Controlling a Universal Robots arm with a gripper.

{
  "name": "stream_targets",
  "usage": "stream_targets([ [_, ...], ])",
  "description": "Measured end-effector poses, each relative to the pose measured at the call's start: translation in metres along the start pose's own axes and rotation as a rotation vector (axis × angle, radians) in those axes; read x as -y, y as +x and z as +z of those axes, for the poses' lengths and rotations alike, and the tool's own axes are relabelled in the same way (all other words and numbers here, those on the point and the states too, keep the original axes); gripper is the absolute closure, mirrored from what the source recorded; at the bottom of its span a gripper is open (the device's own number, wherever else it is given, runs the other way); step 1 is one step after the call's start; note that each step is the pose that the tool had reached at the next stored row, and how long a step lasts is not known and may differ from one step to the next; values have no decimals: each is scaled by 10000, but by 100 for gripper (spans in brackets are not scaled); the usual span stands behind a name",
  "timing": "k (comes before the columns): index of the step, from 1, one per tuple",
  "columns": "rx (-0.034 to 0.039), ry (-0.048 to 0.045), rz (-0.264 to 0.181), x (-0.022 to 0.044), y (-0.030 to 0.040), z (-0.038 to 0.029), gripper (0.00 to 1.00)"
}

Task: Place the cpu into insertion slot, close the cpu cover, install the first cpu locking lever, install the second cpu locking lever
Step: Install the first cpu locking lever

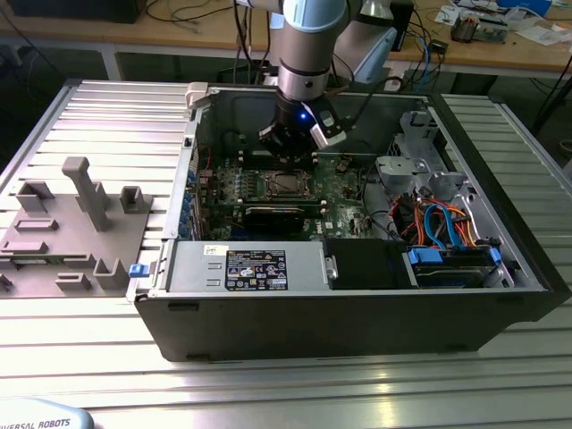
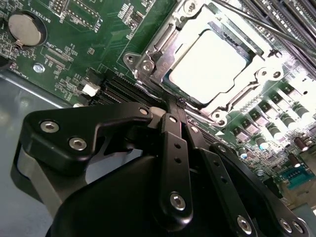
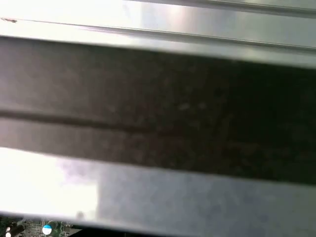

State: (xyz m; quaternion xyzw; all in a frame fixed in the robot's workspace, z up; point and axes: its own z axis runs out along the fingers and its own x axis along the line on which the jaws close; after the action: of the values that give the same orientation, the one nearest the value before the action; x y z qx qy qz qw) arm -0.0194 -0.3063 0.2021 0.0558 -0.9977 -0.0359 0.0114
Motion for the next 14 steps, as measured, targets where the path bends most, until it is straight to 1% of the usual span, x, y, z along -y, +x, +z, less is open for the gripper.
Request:
stream_targets([
  [1,13,-11,-1,-1,-11,6,89],
  [7,1,-2,-1,7,-55,8,89],
  [11,8,-14,-1,5,-56,-3,89],
  [14,50,-11,-4,0,-29,-22,89],
])
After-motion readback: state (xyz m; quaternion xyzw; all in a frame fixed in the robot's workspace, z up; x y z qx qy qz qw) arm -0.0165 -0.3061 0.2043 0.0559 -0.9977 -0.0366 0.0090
